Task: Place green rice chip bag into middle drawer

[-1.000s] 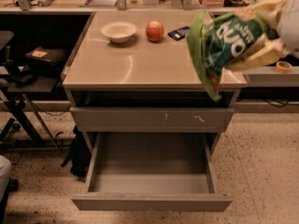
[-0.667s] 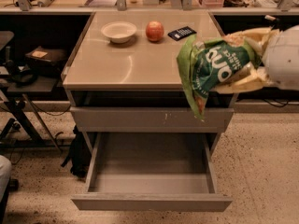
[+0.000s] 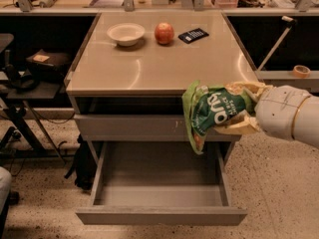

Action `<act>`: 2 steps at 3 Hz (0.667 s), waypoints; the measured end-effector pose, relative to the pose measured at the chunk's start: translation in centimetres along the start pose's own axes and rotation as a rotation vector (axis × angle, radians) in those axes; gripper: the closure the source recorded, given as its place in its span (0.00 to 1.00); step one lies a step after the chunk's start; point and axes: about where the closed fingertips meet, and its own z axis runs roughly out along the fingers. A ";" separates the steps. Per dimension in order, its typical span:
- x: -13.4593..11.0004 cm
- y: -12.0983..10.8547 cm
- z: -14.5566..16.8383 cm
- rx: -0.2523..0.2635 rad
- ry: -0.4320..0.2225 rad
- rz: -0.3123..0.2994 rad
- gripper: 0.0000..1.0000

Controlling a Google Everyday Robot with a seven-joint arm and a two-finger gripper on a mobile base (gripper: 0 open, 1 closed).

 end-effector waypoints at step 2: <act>8.2 4.6 4.1 -0.044 0.046 0.100 1.00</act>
Offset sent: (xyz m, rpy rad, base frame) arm 0.0478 -0.0420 -0.2551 0.0930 0.2106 -0.1752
